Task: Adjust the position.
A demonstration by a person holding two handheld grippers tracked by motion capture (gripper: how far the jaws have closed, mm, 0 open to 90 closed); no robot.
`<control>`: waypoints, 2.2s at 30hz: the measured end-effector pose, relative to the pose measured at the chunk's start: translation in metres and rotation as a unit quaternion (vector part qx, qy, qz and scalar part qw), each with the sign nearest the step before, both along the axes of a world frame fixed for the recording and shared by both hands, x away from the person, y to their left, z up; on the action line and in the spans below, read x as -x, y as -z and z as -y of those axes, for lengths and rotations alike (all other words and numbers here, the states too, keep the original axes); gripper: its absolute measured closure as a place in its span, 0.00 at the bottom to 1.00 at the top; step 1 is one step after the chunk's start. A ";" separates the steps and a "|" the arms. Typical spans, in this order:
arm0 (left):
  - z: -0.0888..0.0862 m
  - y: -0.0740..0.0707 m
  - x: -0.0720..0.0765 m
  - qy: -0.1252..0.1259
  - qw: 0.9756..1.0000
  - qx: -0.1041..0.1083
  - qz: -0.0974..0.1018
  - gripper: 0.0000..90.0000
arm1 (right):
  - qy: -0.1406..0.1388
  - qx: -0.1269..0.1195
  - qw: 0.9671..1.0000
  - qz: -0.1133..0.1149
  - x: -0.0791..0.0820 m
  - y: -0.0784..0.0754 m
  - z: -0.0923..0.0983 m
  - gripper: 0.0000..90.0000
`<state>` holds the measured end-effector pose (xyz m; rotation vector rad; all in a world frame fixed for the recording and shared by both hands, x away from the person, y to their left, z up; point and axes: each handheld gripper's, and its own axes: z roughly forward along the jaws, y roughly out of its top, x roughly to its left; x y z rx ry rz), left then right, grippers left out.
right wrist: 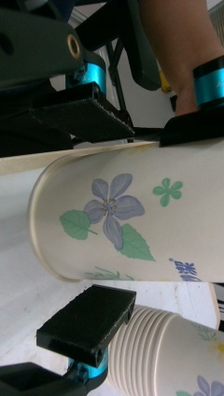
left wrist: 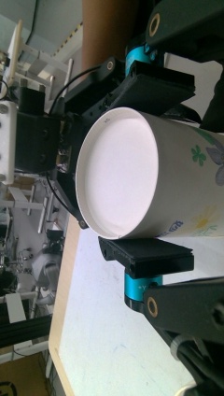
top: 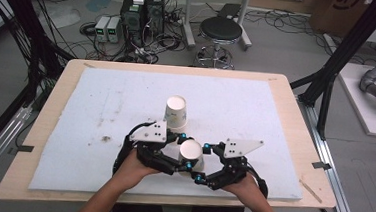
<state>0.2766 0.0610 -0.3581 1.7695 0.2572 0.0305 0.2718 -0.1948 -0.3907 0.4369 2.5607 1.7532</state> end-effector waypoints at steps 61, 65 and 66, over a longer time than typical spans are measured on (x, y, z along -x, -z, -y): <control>-0.009 -0.006 -0.005 0.052 0.984 -0.166 -0.019 0.19 | -0.094 0.230 0.968 0.039 -0.011 -0.023 -0.036 0.36; -0.007 -0.005 -0.005 0.056 0.983 -0.174 -0.021 0.21 | -0.097 0.237 0.966 0.041 -0.010 -0.024 -0.039 0.36; -0.006 -0.005 -0.005 0.057 0.983 -0.175 -0.022 0.21 | -0.098 0.239 0.965 0.041 -0.010 -0.025 -0.039 0.36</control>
